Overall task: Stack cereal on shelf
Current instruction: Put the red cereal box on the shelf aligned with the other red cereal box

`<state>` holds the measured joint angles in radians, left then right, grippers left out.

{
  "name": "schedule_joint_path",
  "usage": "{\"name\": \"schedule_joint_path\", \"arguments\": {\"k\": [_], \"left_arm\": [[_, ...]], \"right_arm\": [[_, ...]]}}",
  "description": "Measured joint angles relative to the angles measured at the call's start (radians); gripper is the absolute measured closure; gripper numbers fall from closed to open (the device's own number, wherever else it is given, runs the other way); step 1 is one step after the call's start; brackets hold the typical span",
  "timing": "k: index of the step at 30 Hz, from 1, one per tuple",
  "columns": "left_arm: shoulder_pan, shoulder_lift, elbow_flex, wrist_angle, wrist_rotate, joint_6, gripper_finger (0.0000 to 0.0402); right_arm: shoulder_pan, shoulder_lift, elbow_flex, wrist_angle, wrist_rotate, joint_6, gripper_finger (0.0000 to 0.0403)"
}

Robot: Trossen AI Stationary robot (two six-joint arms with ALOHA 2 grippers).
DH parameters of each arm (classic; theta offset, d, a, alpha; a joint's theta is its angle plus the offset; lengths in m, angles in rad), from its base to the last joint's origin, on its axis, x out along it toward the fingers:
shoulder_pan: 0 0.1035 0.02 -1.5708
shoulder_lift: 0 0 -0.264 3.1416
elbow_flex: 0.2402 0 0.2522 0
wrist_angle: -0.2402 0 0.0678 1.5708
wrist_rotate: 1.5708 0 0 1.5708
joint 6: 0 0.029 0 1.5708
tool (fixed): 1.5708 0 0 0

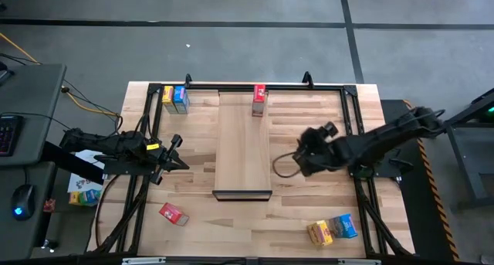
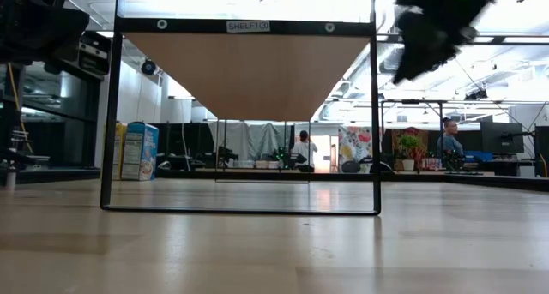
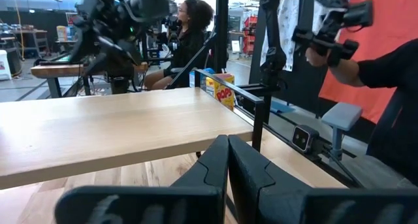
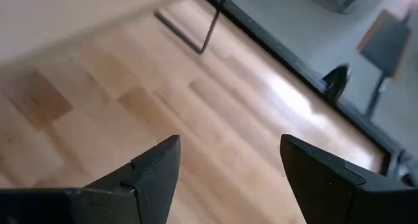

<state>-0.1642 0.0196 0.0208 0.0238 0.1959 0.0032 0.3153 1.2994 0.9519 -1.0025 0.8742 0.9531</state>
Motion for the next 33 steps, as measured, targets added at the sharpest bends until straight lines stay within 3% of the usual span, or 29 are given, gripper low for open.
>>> {"name": "schedule_joint_path", "arguments": {"k": [4,8,12,14,16,20,23,28,33], "left_arm": [[0.0,0.0,0.0,0.0,0.0,0.0,0.0398],[0.0,0.0,0.0,0.0,0.0,0.0,0.0398],[0.0,0.0,0.0,0.033,0.0,0.009,0.0398],[0.0,0.0,0.0,0.049,0.0,0.014,0.0398],[0.0,0.0,0.0,0.044,0.0,0.005,0.0398],[0.0,0.0,-0.001,0.076,-0.005,-0.002,0.0398],[0.0,0.0,-0.001,0.199,-0.018,-0.007,0.0398],[0.0,0.0,-0.001,0.347,-0.02,-0.166,0.0398],[0.0,0.0,0.0,0.396,-0.063,-0.18,0.0398]], "right_arm": [[0.052,-0.143,-0.187,0.21,0.009,-0.009,0.0146],[0.054,-0.298,-0.359,0.711,-0.032,-0.399,0.0146],[-0.017,-0.414,-0.535,1.268,-0.272,-0.817,0.0146],[-0.071,-0.445,-0.605,1.467,-0.395,-0.914,0.0146],[-0.13,-0.463,-0.648,1.583,-0.448,-0.955,0.0146],[-0.228,-0.466,-0.662,1.684,-0.527,-0.978,0.0146],[-0.271,-0.463,-0.64,1.683,-0.585,-0.98,0.0146],[-0.299,-0.463,-0.633,1.687,-0.625,-0.989,0.0146],[-0.31,-0.454,-0.633,1.685,-0.674,-0.978,0.0146]]}}
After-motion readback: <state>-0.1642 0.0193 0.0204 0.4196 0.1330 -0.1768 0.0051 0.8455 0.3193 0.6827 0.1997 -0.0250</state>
